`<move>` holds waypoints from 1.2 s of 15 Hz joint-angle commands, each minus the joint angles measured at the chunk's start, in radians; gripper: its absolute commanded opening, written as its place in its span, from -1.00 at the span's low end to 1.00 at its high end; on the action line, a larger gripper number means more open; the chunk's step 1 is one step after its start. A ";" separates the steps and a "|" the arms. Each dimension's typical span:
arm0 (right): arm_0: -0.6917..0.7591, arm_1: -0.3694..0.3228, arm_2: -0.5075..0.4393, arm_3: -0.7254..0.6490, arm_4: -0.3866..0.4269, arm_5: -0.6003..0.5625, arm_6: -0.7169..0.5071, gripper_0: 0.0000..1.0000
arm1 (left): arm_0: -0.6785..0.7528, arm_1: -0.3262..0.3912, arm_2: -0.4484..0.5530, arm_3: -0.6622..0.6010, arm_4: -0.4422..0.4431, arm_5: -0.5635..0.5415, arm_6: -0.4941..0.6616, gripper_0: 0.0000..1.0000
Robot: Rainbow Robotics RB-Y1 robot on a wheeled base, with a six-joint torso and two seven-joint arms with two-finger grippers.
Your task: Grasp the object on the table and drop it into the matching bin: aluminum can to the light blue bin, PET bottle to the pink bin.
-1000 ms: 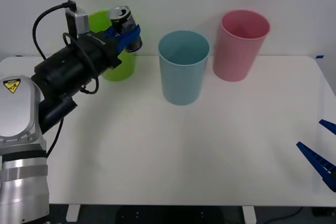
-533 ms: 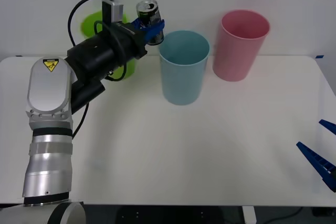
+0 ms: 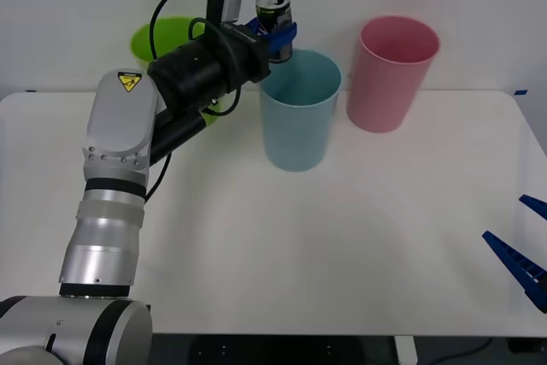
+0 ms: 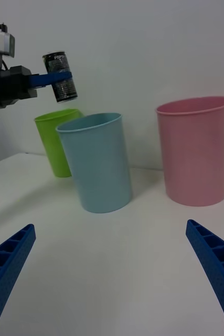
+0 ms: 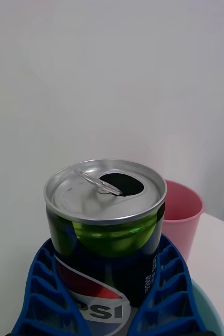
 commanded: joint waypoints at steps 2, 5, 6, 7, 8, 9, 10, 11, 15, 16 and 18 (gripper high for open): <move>0.000 0.000 0.000 0.000 0.000 0.000 0.000 1.00 | -0.026 -0.018 -0.004 0.017 -0.067 0.020 -0.006 -0.94; 0.000 0.000 0.000 0.000 0.000 0.000 0.000 1.00 | -0.033 -0.018 0.004 0.017 -0.118 0.035 -0.011 -0.95; 0.000 0.000 0.000 0.000 0.000 0.000 0.000 1.00 | -0.035 -0.018 0.003 0.017 -0.121 0.035 -0.012 -0.95; 0.000 0.000 0.000 0.000 0.000 0.000 0.000 1.00 | -0.038 -0.018 0.001 0.017 -0.121 0.035 -0.011 -0.95; 0.000 0.000 0.000 0.000 0.000 0.000 0.000 1.00 | -0.039 -0.018 -0.005 0.017 -0.123 0.035 -0.009 -0.95; 0.000 0.000 0.000 0.000 0.000 0.000 0.000 1.00 | -0.039 -0.018 -0.010 0.017 -0.121 0.034 -0.012 -0.95; 0.000 0.000 0.000 0.000 0.000 0.000 0.000 1.00 | -0.039 -0.018 -0.016 0.017 -0.121 0.028 -0.014 -0.95; 0.000 0.000 0.000 0.000 0.000 0.000 0.000 1.00 | -0.039 -0.018 -0.020 0.017 -0.121 0.019 -0.014 -0.95; 0.000 0.000 0.000 0.000 0.000 0.000 0.000 1.00 | -0.039 -0.018 -0.034 0.015 -0.123 -0.007 -0.024 -0.94; 0.000 0.000 0.000 0.000 0.000 0.000 0.000 1.00 | -0.039 -0.018 -0.039 0.017 -0.123 -0.006 -0.026 -0.94; 0.000 0.000 0.000 0.000 0.000 0.000 0.000 1.00 | -0.038 -0.018 -0.043 0.017 -0.123 -0.006 -0.030 -0.94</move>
